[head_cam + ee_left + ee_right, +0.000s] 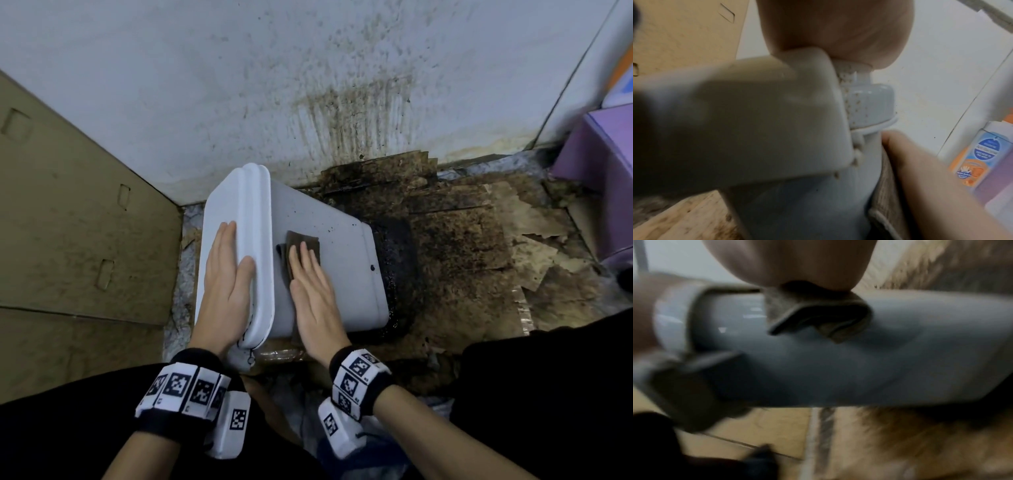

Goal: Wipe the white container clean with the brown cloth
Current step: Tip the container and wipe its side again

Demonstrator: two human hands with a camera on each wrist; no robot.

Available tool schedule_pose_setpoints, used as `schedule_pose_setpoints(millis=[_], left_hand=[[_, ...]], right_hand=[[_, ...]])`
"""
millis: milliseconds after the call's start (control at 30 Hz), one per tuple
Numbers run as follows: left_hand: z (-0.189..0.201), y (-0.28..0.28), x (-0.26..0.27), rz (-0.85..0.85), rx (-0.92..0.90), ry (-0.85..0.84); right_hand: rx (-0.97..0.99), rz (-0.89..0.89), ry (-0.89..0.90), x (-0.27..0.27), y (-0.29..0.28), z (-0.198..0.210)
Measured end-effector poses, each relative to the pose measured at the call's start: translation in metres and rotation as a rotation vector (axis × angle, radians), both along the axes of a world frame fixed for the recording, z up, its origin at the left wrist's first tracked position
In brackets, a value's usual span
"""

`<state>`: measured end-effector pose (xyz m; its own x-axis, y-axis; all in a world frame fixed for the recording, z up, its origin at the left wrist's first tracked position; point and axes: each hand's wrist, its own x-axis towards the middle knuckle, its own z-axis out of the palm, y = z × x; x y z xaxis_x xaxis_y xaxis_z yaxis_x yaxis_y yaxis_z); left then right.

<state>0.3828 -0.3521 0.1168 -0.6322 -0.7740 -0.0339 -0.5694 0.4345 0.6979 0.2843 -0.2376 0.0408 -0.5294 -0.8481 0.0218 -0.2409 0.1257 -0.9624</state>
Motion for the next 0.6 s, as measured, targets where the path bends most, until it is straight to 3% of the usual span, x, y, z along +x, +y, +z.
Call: schedule_pose_setpoints(millis=[167, 400, 600], left_hand=[[0.002, 0.004, -0.004, -0.011, -0.001, 0.017], [-0.001, 0.001, 0.0, -0.003, 0.035, 0.066], [-0.001, 0.001, 0.003, -0.001, 0.042, 0.067]], right_hand=[[0.037, 0.014, 0.105, -0.02, 0.016, -0.029], [0.208, -0.191, -0.058, -0.048, 0.034, -0.111], [0.364, -0.27, -0.289, -0.065, 0.039, -0.126]])
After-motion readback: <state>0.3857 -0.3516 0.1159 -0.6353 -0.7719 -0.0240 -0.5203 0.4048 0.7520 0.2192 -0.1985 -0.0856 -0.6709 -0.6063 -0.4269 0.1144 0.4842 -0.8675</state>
